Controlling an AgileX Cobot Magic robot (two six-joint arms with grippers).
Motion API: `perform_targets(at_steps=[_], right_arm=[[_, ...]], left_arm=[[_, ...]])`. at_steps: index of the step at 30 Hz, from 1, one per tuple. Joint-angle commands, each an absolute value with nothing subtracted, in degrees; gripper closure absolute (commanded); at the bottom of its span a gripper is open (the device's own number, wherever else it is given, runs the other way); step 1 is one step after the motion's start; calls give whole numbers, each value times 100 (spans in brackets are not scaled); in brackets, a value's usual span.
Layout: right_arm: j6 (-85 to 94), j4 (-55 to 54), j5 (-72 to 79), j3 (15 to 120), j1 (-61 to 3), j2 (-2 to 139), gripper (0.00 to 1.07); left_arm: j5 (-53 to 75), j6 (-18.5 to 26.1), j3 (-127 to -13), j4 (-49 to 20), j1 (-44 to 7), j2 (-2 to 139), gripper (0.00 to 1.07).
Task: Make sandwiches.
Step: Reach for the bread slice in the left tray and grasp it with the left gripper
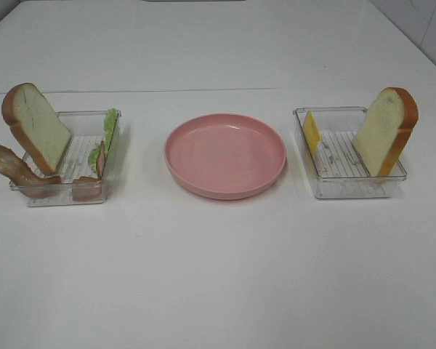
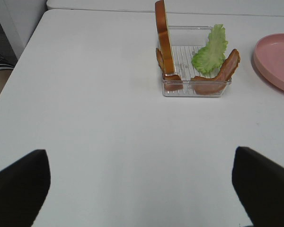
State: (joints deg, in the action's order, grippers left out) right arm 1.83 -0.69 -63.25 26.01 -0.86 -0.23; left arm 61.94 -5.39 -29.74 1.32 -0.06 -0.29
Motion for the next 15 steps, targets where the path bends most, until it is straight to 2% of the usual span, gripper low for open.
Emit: perform_targets(at_steps=[1, 15], right_arm=[[172, -97, -6314, 2595, -63, -223, 9], [172, -97, -6314, 2595, -63, -223, 9]], left_arm=[[6165, -539, -2968, 109, 6, -103, 10], [6154, -544, -2974, 92, 6, -103, 10]])
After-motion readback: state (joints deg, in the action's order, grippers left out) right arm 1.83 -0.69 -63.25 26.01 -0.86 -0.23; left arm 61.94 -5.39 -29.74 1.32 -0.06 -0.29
